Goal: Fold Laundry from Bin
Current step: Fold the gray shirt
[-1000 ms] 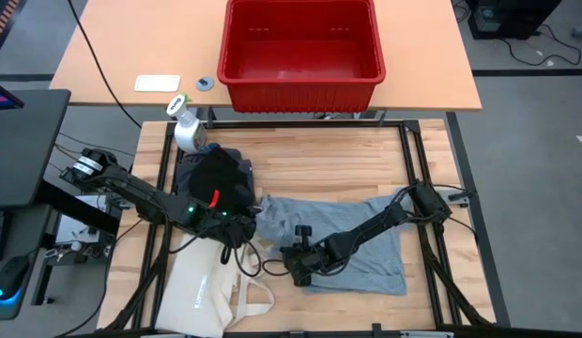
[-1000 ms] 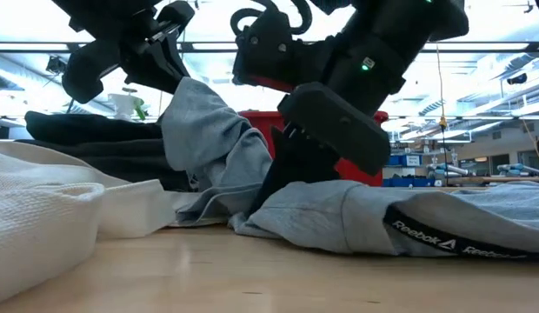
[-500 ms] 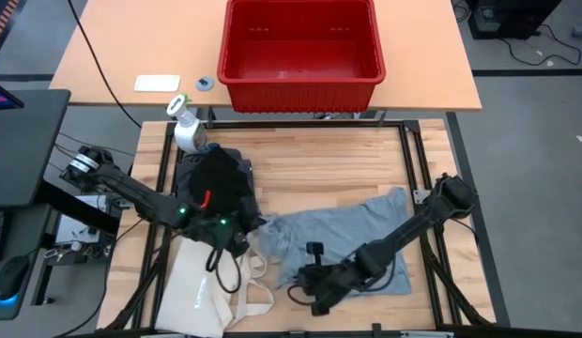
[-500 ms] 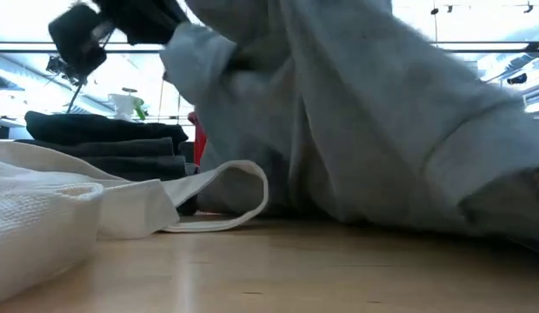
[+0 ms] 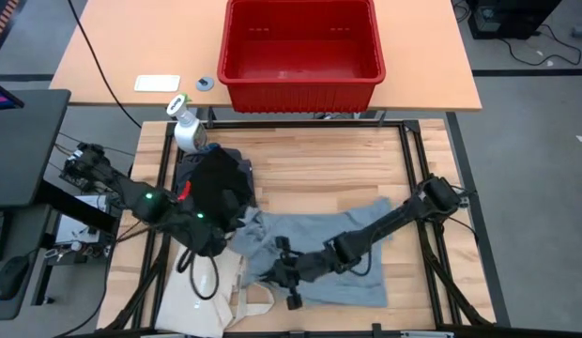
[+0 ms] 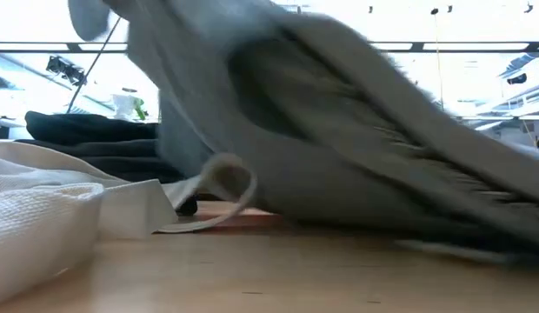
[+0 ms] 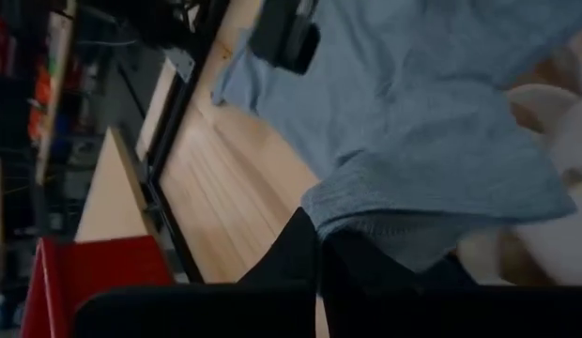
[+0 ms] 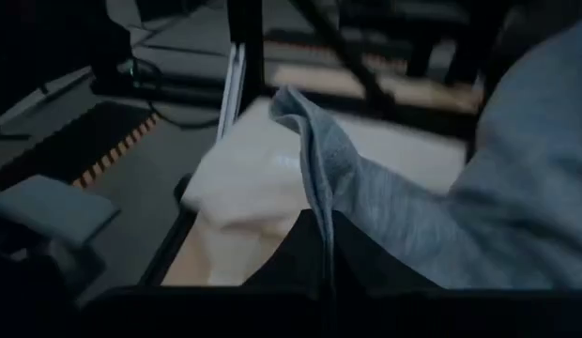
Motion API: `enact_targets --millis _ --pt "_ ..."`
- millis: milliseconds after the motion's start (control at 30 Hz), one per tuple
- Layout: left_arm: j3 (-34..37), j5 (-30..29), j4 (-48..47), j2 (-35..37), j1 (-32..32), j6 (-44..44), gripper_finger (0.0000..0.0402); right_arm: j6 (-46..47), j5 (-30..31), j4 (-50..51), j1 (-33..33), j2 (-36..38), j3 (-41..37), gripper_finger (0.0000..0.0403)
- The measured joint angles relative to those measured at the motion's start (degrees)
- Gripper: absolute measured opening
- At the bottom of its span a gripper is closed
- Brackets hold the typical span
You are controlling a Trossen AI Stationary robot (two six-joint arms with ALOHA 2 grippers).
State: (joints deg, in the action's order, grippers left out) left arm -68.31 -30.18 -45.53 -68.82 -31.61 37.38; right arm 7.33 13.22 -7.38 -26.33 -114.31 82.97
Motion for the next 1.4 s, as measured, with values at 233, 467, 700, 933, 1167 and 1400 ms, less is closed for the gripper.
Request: enact_targets --millis 233,467,700,933,1167,1400 --pt "-10.9 0.1 -11.1 0.1 -4.5 -7.1 0.0001 -10.4 -3.4 -4.3 3.2 0.0 4.3 0.0010" --pt "-15.8 0.1 -8.4 -0.2 -3.2 -3.1 0.0001 -14.5 -7.4 -6.2 3.2 0.7 5.8 0.0011" --pt "-15.7 6.4 -2.7 -2.7 2.5 5.2 0.0000 -10.7 5.4 4.4 -2.4 2.3 6.0 0.0014" --pt "-15.8 17.9 3.2 -10.6 9.8 12.4 0.0000 6.2 19.7 19.0 -7.6 3.5 6.1 0.0014" --pt "-15.8 23.9 12.4 -17.4 14.1 21.9 0.0000 23.0 20.5 37.2 -11.0 3.8 6.0 0.0014" --pt "-15.7 32.2 24.2 -20.0 18.8 26.9 0.0000 33.2 20.6 46.1 -15.8 4.6 6.0 0.0015"
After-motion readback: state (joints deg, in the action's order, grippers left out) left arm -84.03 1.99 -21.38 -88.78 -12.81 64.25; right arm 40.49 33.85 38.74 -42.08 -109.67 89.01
